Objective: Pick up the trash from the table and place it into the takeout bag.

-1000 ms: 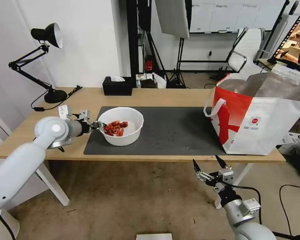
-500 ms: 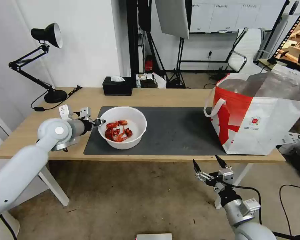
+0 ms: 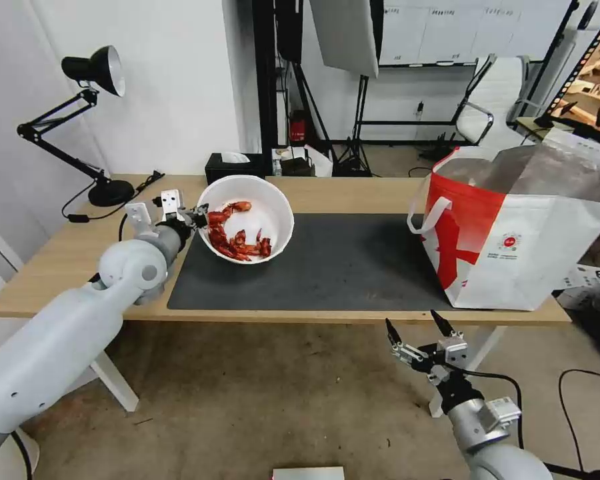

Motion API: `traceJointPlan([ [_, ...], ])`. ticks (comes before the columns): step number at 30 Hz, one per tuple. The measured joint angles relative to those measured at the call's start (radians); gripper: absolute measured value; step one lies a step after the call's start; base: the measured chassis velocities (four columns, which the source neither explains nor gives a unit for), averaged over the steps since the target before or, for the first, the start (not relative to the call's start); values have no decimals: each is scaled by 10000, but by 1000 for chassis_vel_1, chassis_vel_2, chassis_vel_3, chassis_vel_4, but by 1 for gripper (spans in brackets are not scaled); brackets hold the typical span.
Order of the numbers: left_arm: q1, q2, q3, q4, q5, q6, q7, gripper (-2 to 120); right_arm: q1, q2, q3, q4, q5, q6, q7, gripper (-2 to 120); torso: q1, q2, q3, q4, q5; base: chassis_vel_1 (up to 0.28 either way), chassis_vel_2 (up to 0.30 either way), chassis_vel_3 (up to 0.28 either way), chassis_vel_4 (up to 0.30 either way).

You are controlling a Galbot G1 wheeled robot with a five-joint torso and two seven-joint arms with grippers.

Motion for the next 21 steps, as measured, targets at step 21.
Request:
traceJointPlan([
  [21,-7396,-4550,3432,2964,-4459,1729,-1840,0,0,-1,0,1,1,0,0,100,1,-1,-1,-7,10,0,0,0,0],
])
